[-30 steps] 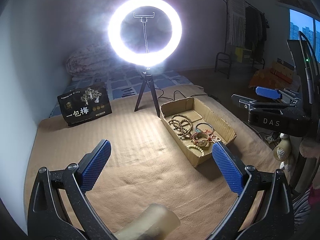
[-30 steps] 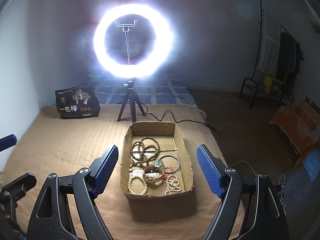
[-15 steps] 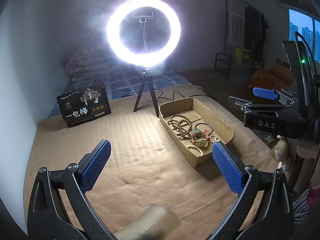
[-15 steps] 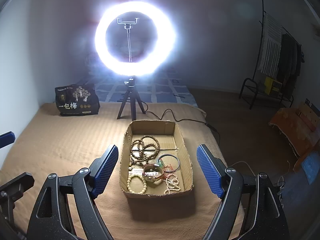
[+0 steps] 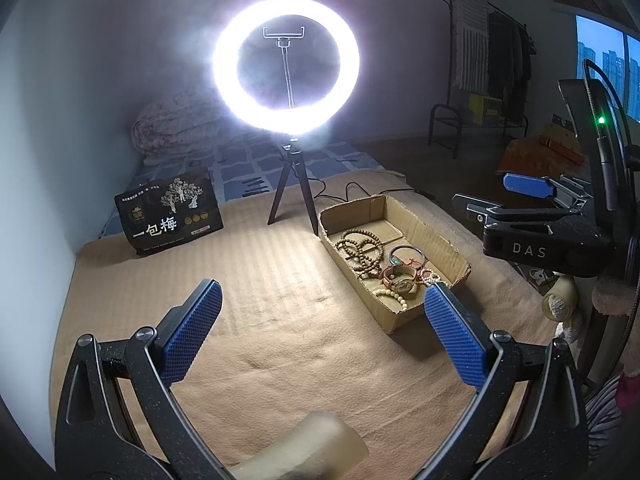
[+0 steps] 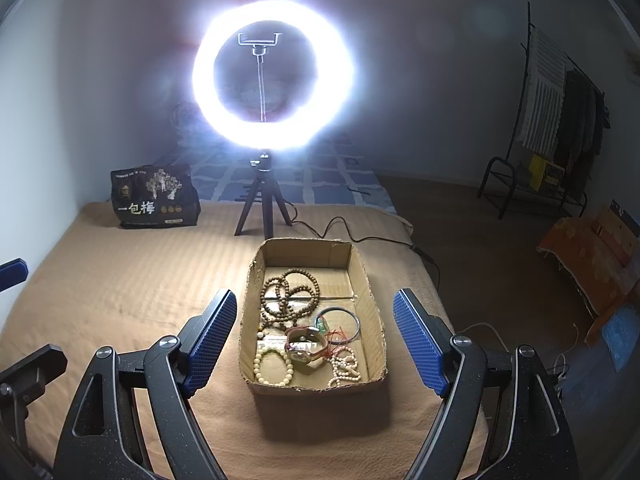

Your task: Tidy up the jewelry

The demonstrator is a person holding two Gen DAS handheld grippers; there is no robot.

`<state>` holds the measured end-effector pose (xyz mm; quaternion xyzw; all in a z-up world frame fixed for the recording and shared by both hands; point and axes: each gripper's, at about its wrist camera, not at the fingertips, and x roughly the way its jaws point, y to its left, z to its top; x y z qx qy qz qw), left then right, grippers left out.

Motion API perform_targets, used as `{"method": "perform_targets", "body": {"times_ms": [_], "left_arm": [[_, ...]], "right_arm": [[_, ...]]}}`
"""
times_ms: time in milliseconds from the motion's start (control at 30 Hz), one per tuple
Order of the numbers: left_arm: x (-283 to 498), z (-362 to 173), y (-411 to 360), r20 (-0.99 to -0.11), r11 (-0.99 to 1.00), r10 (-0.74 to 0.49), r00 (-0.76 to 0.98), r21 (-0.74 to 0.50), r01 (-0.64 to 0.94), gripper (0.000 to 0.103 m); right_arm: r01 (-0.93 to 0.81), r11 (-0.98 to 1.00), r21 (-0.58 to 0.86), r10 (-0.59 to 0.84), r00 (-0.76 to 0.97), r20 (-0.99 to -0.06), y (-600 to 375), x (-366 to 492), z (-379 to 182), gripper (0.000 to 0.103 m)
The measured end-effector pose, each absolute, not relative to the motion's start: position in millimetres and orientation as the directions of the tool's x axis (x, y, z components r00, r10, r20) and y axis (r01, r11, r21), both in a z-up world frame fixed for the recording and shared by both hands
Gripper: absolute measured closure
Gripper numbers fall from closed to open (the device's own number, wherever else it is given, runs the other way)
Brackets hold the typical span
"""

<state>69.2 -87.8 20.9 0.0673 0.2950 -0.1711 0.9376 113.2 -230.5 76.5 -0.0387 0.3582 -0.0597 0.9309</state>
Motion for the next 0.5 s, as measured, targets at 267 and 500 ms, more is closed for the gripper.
{"method": "perform_targets", "body": {"times_ms": [267, 500], "left_arm": [[70, 21, -84, -0.581, 0.937, -0.268, 0.768, 0.026, 0.347, 0.0], [70, 21, -78, -0.586, 0.946, -0.245, 0.772, 0.029, 0.322, 0.0]], "right_arm": [[0.068, 0.989, -0.128, -0.137, 0.733, -0.667, -227, 113, 75, 0.022], [0.064, 0.989, -0.131, -0.136, 0.731, -0.668, -226, 114, 75, 0.022]]}}
